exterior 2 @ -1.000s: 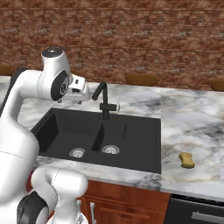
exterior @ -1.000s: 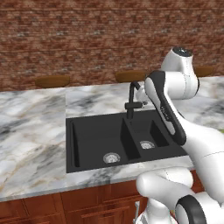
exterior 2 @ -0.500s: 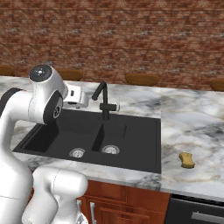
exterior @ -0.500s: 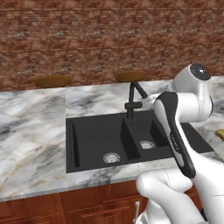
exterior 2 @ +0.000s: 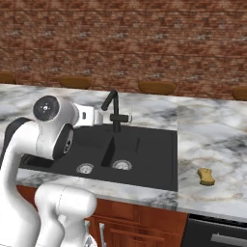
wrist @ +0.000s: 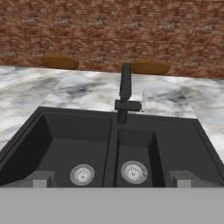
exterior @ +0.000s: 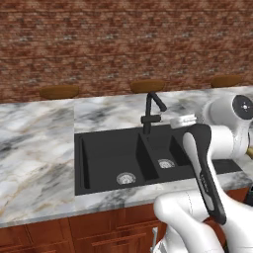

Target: Soak the sponge with water for a few seconds and then drop it inside the sink.

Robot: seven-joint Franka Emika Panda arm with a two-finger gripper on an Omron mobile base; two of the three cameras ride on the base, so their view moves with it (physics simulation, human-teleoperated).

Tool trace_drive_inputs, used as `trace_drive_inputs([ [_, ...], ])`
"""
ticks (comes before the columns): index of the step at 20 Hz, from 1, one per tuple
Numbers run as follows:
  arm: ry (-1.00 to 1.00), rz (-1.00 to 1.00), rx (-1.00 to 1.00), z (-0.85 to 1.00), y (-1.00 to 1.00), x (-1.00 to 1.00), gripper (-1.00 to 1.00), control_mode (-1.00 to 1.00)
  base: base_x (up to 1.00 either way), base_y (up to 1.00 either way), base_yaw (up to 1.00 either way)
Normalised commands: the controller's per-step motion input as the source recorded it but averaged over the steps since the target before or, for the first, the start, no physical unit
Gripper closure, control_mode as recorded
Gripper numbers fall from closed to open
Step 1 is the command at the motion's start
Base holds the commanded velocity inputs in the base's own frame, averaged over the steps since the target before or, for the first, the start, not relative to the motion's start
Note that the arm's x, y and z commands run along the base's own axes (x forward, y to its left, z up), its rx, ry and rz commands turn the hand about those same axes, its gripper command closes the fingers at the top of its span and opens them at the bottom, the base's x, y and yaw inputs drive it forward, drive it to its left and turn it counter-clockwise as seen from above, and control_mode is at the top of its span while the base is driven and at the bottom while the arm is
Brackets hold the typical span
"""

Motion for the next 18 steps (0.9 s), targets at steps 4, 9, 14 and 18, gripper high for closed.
trace_drive_inputs([
  [4,-0.19,0.00,0.01,0.00,-0.36,0.00,-1.00,-1.00,0.00,0.00,0.00],
  [9,-0.13,0.00,0.00,0.00,-0.35,-0.01,-1.00,-1.00,0.00,0.00,0.00],
  [14,-0.01,0.00,0.00,0.00,-0.38,0.00,-1.00,-1.00,0.00,0.00,0.00],
  [18,0.00,0.00,0.00,0.00,-0.37,0.02,-1.00,-1.00,0.00,0.00,0.00],
])
